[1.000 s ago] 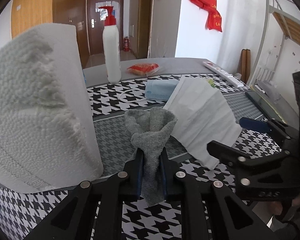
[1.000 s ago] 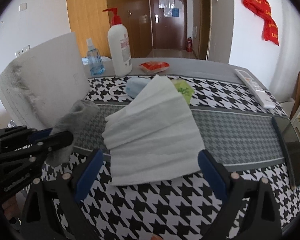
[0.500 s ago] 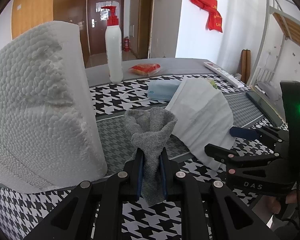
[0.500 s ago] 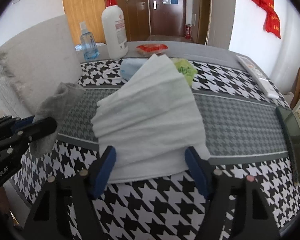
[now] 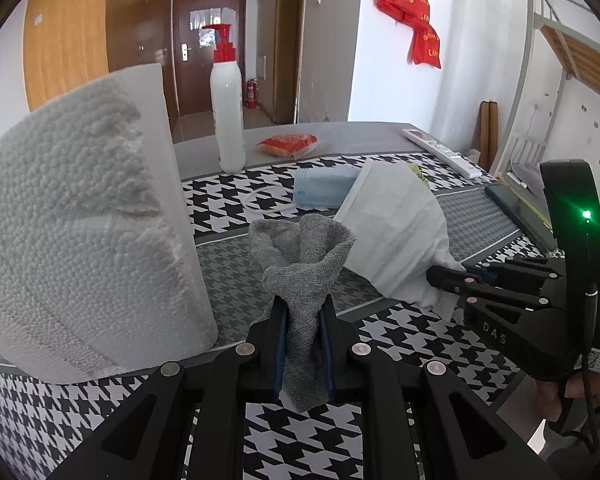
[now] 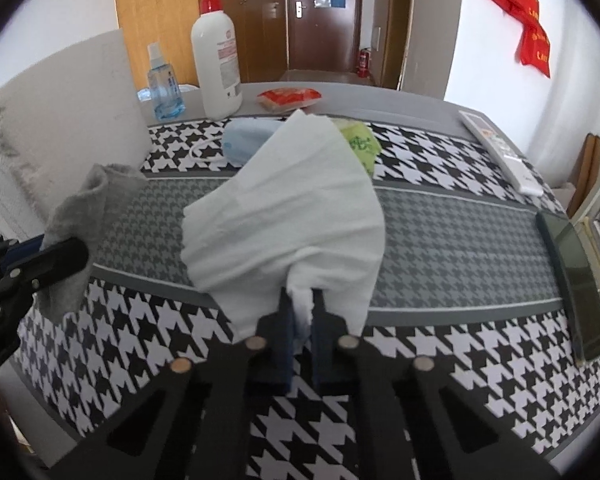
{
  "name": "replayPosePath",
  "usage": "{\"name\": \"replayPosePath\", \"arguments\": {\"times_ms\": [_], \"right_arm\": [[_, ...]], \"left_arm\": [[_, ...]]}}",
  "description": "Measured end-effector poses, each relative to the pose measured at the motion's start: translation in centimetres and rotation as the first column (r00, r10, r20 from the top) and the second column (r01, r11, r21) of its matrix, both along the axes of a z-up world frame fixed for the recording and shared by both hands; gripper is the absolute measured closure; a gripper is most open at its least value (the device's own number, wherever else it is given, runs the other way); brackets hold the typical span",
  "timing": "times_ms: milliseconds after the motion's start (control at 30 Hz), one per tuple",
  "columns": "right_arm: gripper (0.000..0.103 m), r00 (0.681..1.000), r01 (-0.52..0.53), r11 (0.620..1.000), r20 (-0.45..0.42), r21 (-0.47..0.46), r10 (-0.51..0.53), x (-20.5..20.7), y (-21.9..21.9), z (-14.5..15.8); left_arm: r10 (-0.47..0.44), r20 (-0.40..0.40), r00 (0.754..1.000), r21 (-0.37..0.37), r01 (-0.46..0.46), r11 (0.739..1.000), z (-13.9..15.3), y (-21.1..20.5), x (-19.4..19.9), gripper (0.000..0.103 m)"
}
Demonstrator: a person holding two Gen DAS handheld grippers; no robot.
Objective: Organize soft objects
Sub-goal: 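Lift the sock and paper sheet and carry both toward the foam box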
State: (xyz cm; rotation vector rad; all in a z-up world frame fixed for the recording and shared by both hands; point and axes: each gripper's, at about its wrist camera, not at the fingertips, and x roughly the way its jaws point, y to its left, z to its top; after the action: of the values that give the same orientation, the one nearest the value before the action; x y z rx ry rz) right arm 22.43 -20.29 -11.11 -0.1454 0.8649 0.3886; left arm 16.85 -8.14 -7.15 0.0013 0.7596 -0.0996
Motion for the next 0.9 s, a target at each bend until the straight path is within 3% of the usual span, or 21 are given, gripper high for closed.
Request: {"name": "replayPosePath", "arguments": {"times_ms": [533,900], "right_arm": [[0.097,0.980,-0.024,0.993,0.197,0.114,0.002,-5.3,-0.9,6.1],[0.097,0.959,-0.027,0.987,0.282,0.158,-0.019,-7.8,-1.4,9.1]], "left_arm": [[-0.005,0.088,0.996,0.022,0.003,1.000,2.5,0.0,-3.2,0.087],[-0.005,0.154,0.988,0.044,-0.002,0.999,4.5,0.2,-5.2,0.087]]}}
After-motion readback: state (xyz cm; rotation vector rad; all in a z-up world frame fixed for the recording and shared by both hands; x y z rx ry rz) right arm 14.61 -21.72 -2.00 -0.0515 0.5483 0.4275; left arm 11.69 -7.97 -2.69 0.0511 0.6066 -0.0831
